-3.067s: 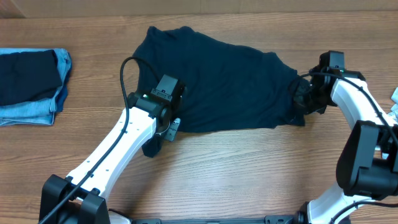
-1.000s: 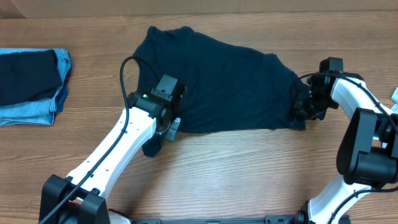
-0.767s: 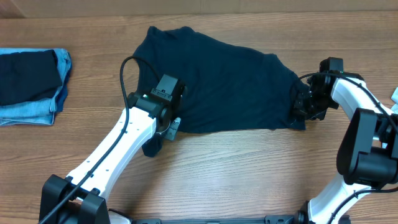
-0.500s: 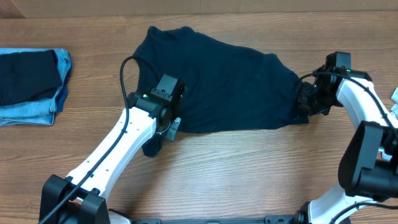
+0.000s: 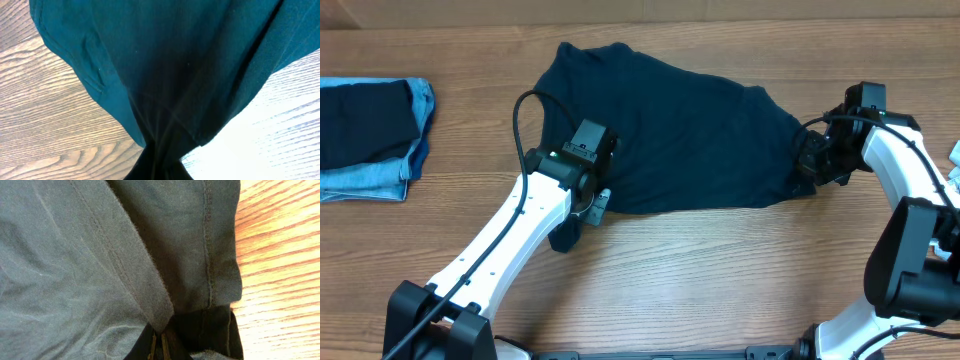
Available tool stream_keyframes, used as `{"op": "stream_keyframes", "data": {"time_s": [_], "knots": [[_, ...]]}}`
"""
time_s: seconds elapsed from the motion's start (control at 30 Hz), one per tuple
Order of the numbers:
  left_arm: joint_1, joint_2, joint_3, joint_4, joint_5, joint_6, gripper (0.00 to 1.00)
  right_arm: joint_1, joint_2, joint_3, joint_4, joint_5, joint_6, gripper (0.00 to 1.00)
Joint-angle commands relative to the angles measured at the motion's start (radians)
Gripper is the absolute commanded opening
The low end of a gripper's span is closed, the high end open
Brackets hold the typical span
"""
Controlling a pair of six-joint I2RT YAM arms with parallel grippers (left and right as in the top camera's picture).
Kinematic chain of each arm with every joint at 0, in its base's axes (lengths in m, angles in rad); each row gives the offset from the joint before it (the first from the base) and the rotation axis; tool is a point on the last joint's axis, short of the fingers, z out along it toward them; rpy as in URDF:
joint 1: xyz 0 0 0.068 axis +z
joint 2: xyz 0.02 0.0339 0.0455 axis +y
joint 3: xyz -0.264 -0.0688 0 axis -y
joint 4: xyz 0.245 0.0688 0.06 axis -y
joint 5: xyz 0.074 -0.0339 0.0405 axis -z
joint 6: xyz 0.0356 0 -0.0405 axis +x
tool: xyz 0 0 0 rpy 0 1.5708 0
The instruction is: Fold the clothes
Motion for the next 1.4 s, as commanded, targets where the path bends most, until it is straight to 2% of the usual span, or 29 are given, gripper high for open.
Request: {"op": "stream_keyframes", "data": {"time_s": [0.0, 0.5, 0.8, 0.83, 0.9, 0.93, 1.1, 1.23, 1.37], "knots": [[0.007, -0.004, 0.010, 0.000, -0.010, -0.006, 0.06, -0.007, -0.028, 0.026, -0.018, 0.019, 0.002, 0.04], [0.007, -0.004, 0.010, -0.011, -0.011, -0.006, 0.05, -0.009, -0.174, 0.066, -0.192, 0.252, 0.043, 0.04], [0.007, -0.004, 0.010, -0.013, -0.013, -0.002, 0.05, -0.009, -0.173, 0.066, -0.124, 0.257, 0.052, 0.04], [0.007, -0.004, 0.010, -0.015, -0.013, -0.002, 0.05, -0.009, -0.173, 0.066, -0.124, 0.257, 0.052, 0.06], [0.007, -0.004, 0.010, -0.018, -0.013, -0.002, 0.05, -0.009, -0.173, 0.065, -0.126, 0.257, 0.052, 0.17], [0.007, -0.004, 0.010, -0.018, -0.013, -0.002, 0.05, -0.009, -0.173, 0.065, -0.126, 0.258, 0.052, 0.18], [0.007, -0.004, 0.010, -0.018, -0.013, -0.002, 0.05, -0.009, -0.163, 0.065, -0.119, 0.258, 0.051, 0.34], [0.007, -0.004, 0.010, -0.018, -0.013, -0.002, 0.05, -0.009, -0.132, 0.064, -0.119, 0.258, 0.051, 0.40], [0.007, -0.004, 0.010, -0.018, -0.013, -0.002, 0.05, -0.015, -0.090, 0.050, -0.105, 0.258, 0.051, 0.43]]}}
